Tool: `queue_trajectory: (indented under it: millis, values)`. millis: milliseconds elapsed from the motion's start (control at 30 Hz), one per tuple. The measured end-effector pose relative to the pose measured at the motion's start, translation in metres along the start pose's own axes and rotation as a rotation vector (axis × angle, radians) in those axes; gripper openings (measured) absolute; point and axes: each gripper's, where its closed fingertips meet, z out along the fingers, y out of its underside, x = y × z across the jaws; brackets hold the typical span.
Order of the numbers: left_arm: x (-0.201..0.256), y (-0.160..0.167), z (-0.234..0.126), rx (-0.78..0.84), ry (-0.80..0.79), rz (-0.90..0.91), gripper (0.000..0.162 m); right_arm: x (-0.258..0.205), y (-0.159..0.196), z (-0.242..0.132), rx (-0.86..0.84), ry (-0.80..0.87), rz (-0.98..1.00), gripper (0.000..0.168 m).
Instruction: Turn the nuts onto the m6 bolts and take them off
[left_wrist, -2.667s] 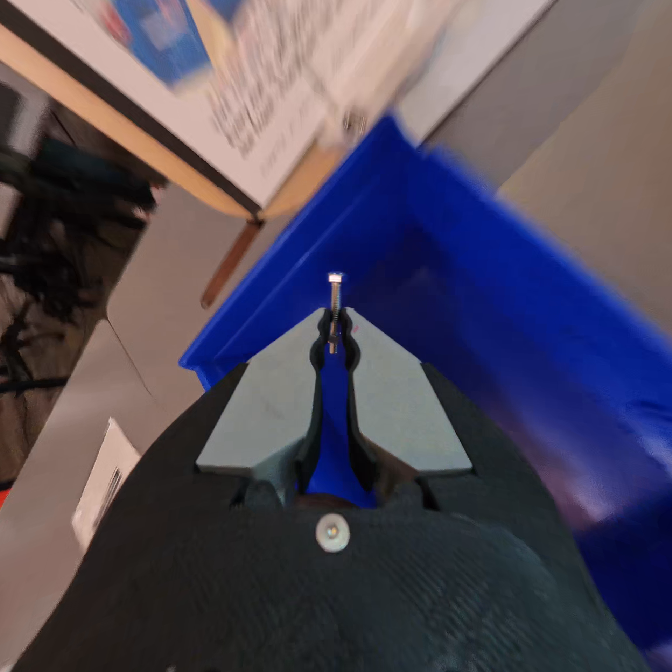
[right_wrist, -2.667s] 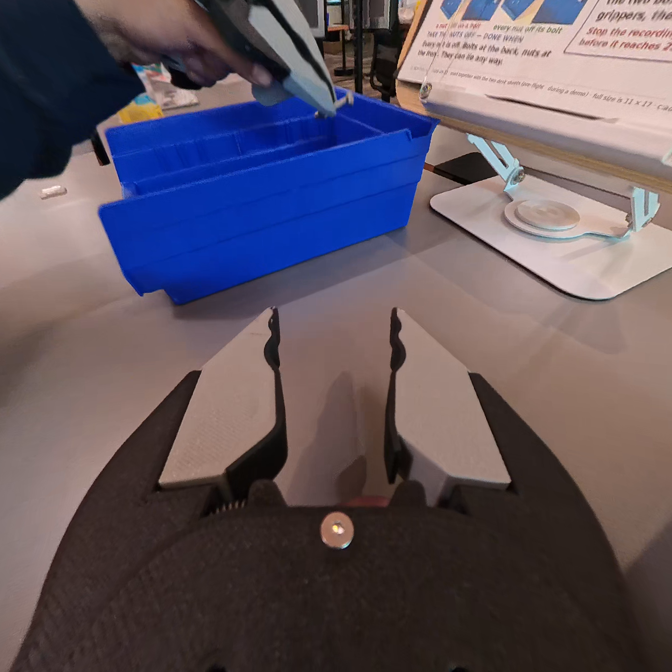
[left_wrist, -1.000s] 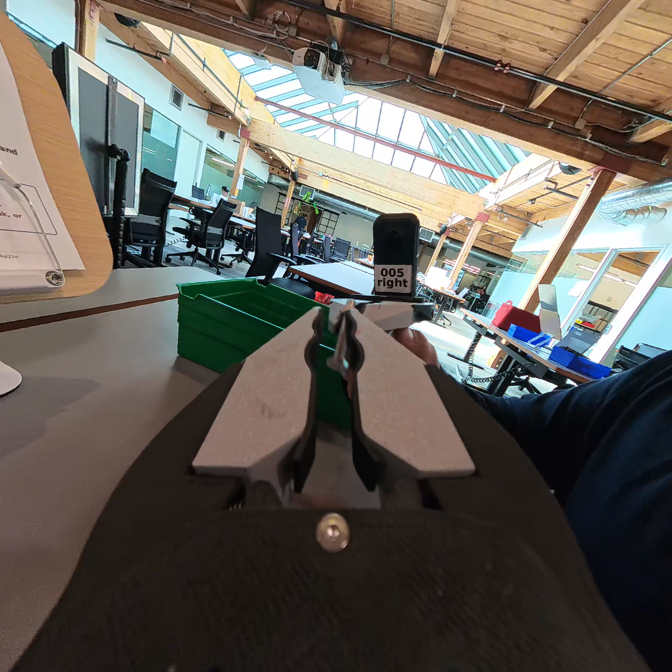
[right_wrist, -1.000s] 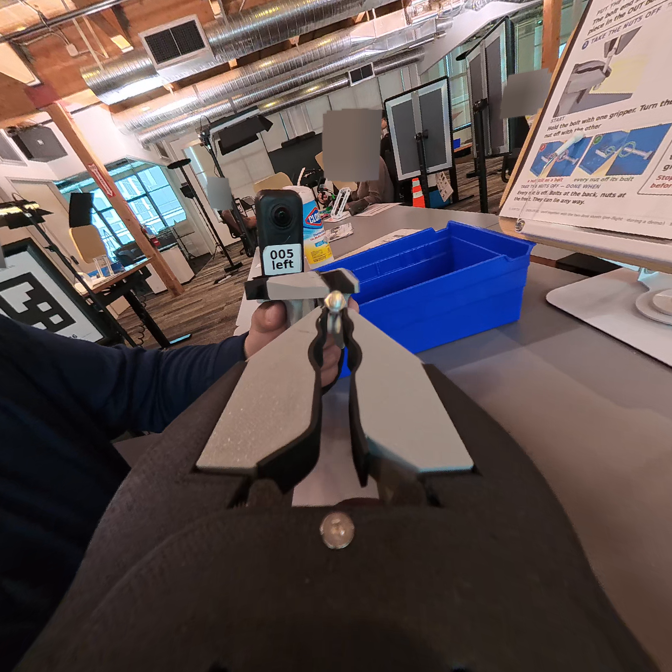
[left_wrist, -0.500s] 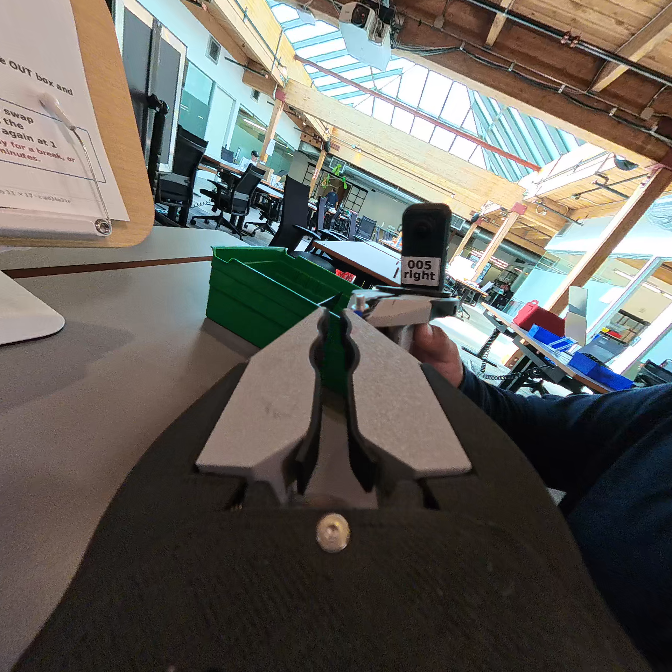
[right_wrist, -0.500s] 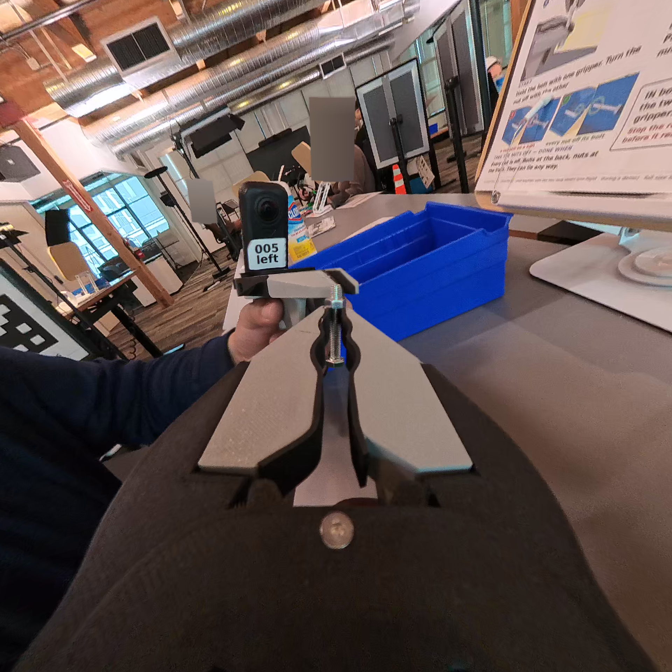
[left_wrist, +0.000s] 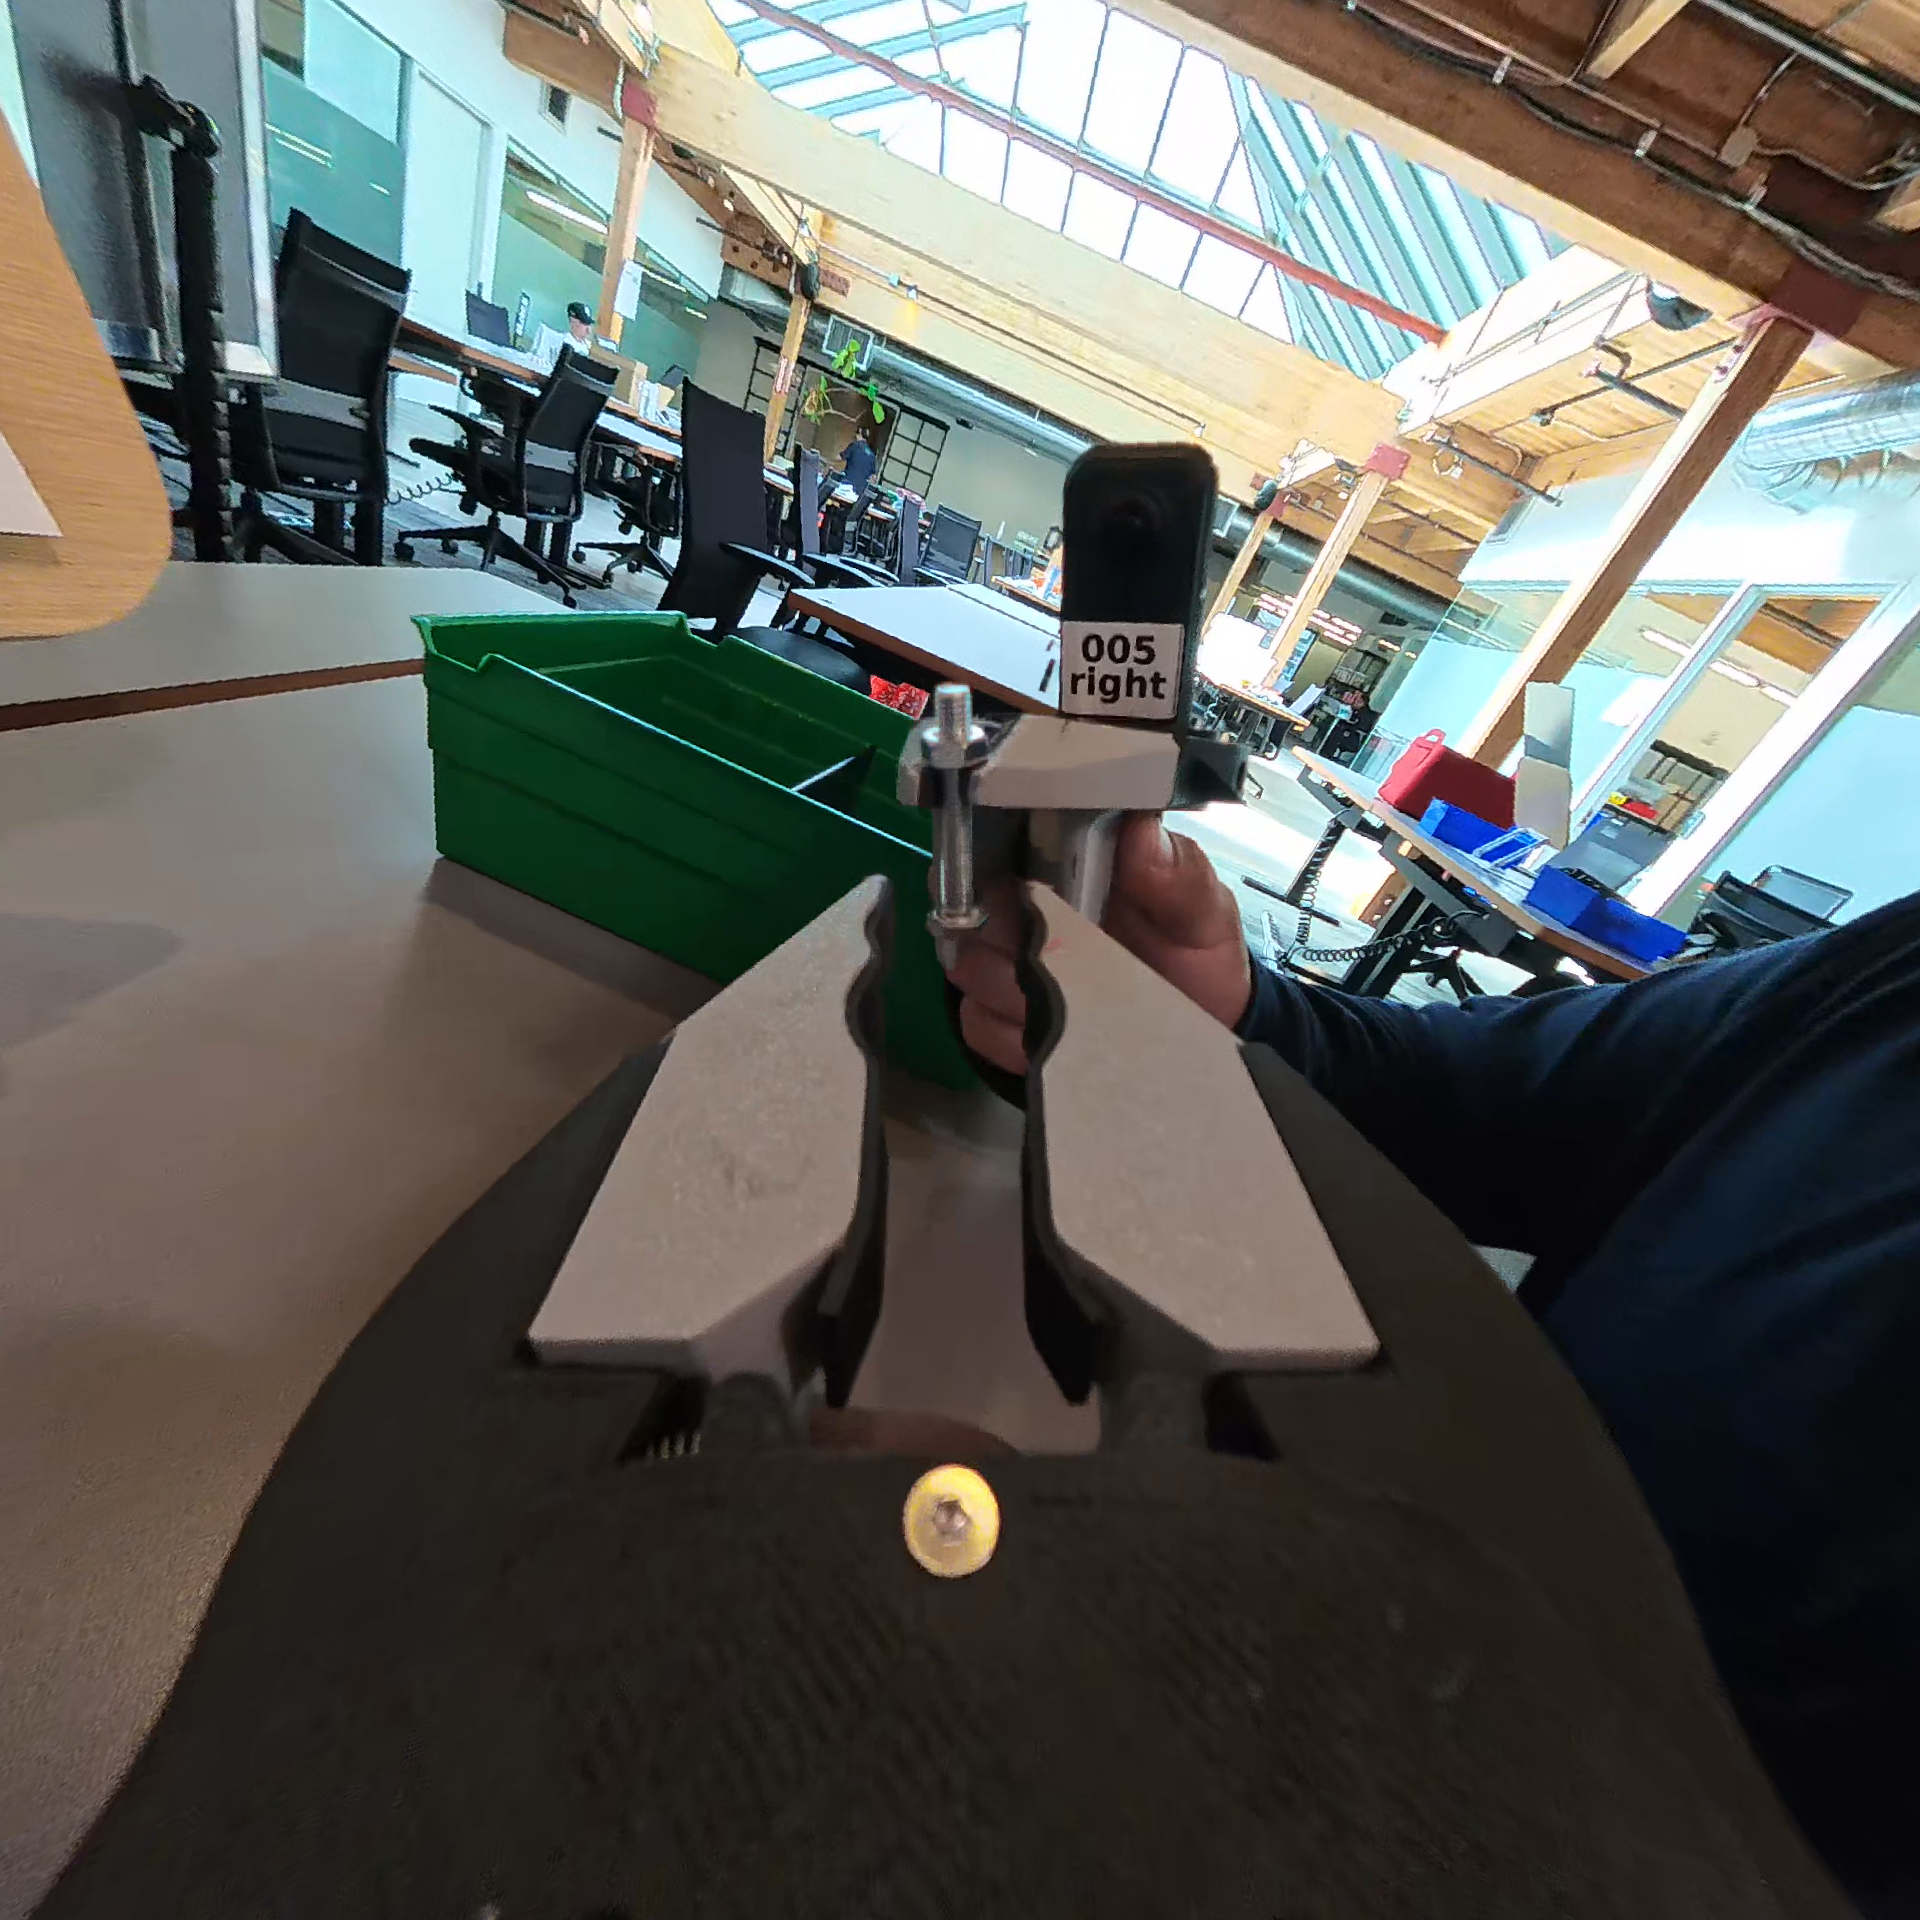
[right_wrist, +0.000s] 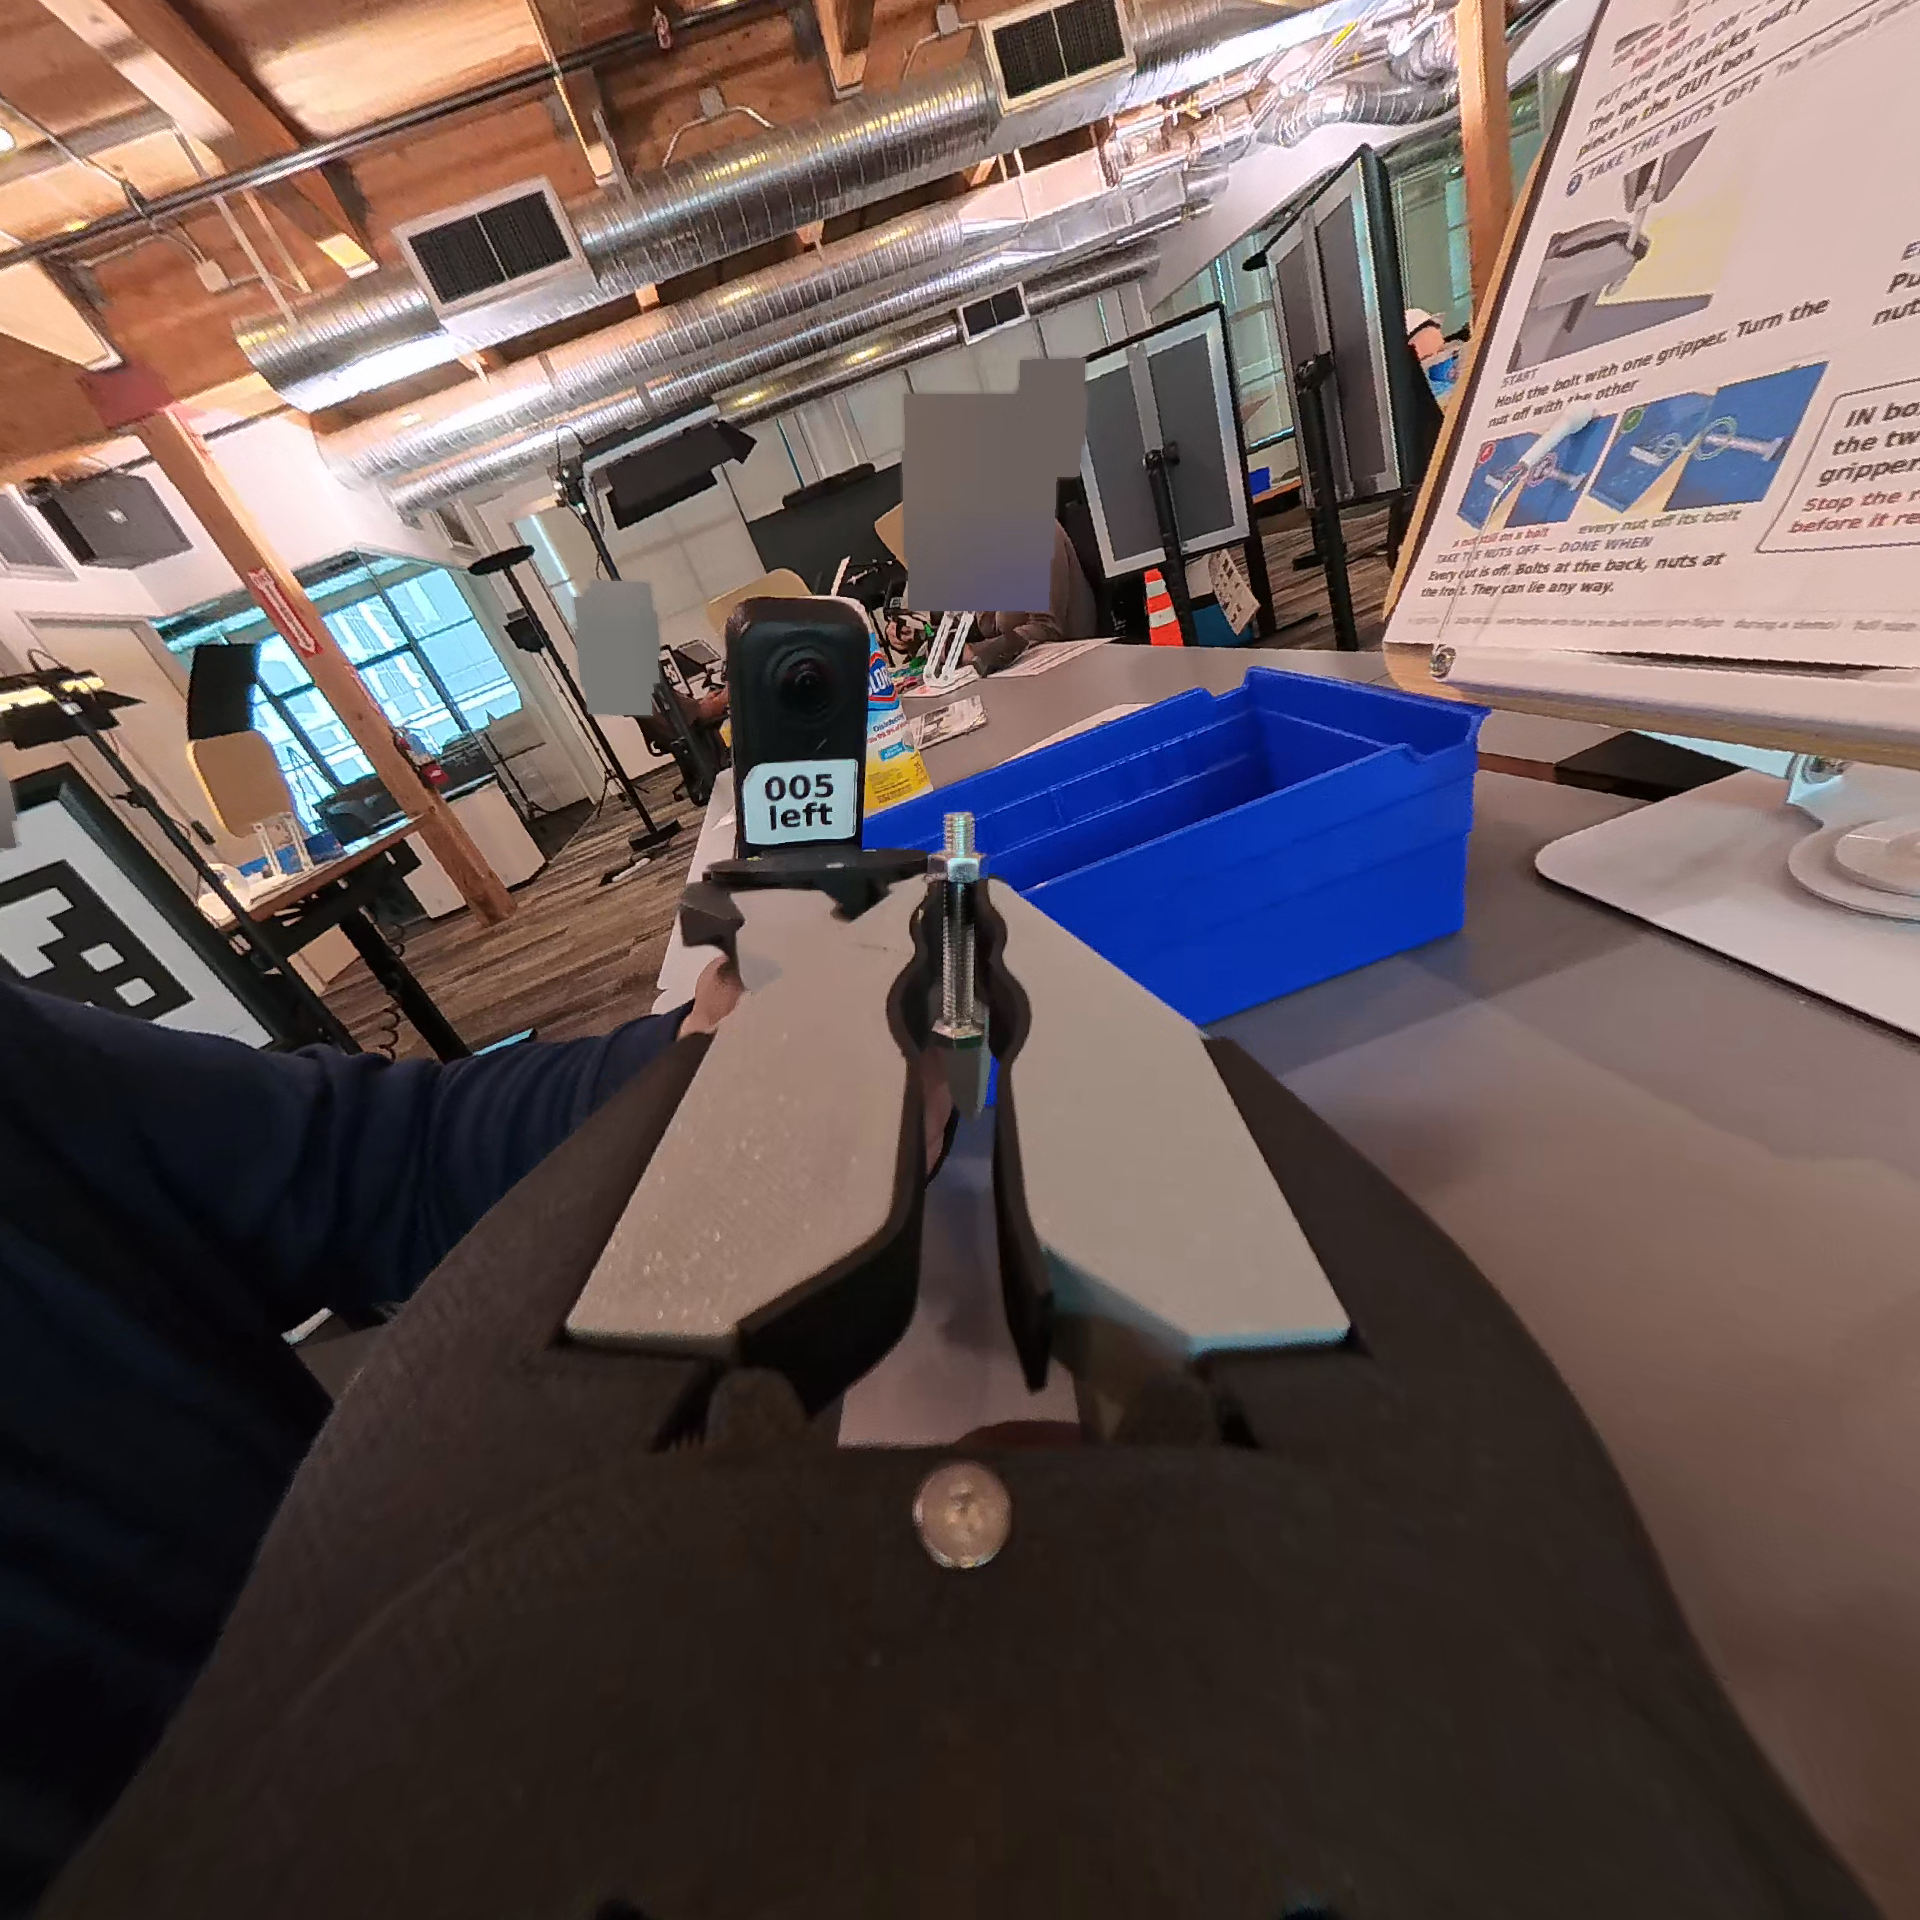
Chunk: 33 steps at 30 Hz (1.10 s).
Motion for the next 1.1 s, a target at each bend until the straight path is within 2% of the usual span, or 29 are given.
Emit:
queue_trajectory:
  millis: [100,300,500,667,1000,1100]
  values:
    - [-0.001,-0.003,-0.002,0.019,-0.002,0.006,0.003,0.000,0.002,0.002,-0.004,-0.007,0.013,0.002]
    - [-0.003,0.000,-0.001,0.000,-0.037,0.062,0.003,0.000,0.005,0.002,-0.013,-0.017,0.029,0.002]
    - [-0.002,0.003,0.000,-0.027,-0.056,0.083,0.003,0.002,0.010,0.004,-0.052,0.045,-0.102,0.010]
    - [-0.002,0.008,0.003,-0.052,-0.067,0.103,0.003,0.001,0.015,0.007,-0.077,0.054,-0.123,0.007]
    - [0.007,0.000,0.002,0.002,-0.023,0.096,0.003,-0.008,0.010,0.007,-0.049,-0.009,-0.071,0.007]
    - [0.000,0.002,0.001,-0.022,-0.079,0.140,0.002,-0.003,0.011,0.006,-0.057,0.025,-0.097,0.006]
